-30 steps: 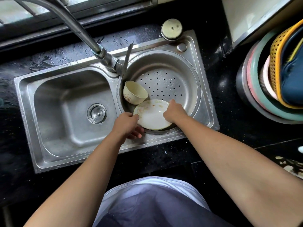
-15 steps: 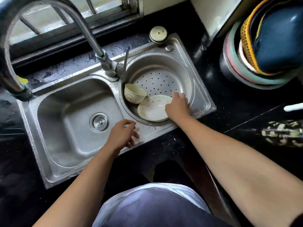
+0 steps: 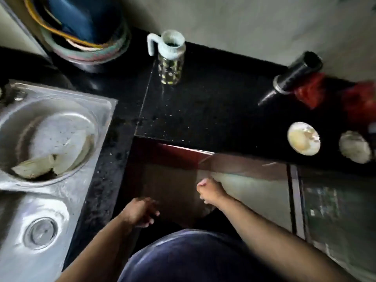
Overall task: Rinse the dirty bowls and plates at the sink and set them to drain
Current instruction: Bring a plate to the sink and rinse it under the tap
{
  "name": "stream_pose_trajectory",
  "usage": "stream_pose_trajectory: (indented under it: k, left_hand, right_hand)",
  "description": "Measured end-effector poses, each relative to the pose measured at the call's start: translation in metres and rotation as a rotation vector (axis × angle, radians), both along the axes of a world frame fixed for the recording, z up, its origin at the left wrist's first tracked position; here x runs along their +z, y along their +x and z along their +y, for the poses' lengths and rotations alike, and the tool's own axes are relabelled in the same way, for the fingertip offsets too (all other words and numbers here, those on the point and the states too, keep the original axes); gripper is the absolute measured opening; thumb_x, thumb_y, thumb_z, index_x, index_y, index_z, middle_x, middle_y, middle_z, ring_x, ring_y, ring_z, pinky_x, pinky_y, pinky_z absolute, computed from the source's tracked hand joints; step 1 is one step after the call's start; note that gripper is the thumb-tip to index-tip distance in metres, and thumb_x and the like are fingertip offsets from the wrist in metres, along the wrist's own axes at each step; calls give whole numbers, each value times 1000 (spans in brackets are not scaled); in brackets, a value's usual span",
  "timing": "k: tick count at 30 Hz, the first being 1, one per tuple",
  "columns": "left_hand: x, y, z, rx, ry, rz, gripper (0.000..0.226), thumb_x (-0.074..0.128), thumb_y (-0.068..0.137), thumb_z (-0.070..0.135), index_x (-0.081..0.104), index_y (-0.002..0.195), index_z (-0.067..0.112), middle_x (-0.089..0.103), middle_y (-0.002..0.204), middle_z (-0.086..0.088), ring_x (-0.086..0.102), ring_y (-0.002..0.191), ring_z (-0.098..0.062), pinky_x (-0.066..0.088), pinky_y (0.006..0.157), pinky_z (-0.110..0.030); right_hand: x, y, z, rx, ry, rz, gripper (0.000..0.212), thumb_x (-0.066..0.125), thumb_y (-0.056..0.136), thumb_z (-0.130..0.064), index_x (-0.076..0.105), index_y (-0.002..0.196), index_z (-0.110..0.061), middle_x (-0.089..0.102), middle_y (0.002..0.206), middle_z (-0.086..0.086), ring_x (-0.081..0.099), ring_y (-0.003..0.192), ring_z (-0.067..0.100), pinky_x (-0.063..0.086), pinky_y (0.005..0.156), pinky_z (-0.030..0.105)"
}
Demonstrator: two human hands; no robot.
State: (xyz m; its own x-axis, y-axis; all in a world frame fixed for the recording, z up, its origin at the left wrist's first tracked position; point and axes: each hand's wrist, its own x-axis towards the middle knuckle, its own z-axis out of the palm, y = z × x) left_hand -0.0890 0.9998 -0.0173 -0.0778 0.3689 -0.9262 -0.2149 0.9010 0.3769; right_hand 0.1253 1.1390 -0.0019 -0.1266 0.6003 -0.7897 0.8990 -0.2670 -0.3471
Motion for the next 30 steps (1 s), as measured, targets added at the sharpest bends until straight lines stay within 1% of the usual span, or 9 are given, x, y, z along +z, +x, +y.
stream_pose_trajectory:
  k: [5,8,12,14,16,19,21,25,30]
  left_hand:
    - [-22,86,35,-270,-118,36,34,46,108,16,71,88,4,71,73,-8,59,56,-18,45,54,-24]
    - [-34,153,62,-391,-139,80,35,47,108,14,71,86,4,69,74,-8,56,55,-17,44,54,-25]
    - [-49,264,101,-468,-167,108,37,42,110,10,67,85,1,66,71,-9,58,45,-14,45,46,-21]
    - [-50,331,115,-525,-154,152,31,45,110,17,66,88,7,68,74,-6,62,55,-15,49,45,-21]
    - [-41,390,132,-586,-101,170,21,54,105,20,67,90,13,70,83,-3,63,67,-16,50,58,-27]
    - [-23,470,161,-565,-37,154,17,57,102,16,71,95,10,70,90,-9,61,73,-20,46,64,-28]
    - [-6,516,184,-543,75,128,18,53,104,13,71,102,8,71,102,-13,63,81,-23,48,66,-30]
    - [28,578,243,-510,337,87,26,43,108,6,65,122,3,70,110,-16,66,86,-21,53,65,-30]
    - [32,627,335,-337,463,99,25,43,108,9,63,123,13,73,109,-9,70,93,-24,57,78,-38]
  right_hand:
    - [-10,175,-40,-418,-88,-86,11,54,95,-17,64,92,-14,72,104,18,70,97,34,58,87,39]
    - [-17,273,-75,-565,-117,-72,5,57,97,-19,59,93,-22,65,104,8,59,91,22,51,74,23]
    - [-30,397,-115,-739,-194,-38,5,55,99,-19,60,99,-18,65,102,7,60,89,22,56,91,35]
    - [-33,459,-124,-756,-229,-28,7,55,99,-18,61,97,-16,65,98,6,60,86,22,57,89,35]
    - [-35,507,-118,-837,-227,0,10,55,99,-15,63,93,-14,67,94,7,62,81,23,57,77,34]
    - [-18,565,-97,-948,-252,108,19,52,97,-2,58,80,-6,58,81,18,53,60,26,41,54,28]
    - [-6,596,-69,-967,-242,146,18,51,96,3,56,79,-1,54,81,22,49,58,26,35,55,28]
    - [2,639,16,-977,-63,211,11,60,96,-9,68,91,-2,71,88,16,64,72,25,50,62,32]
    - [9,669,148,-983,126,347,14,57,98,-14,71,100,-11,74,99,18,68,74,23,52,66,34]
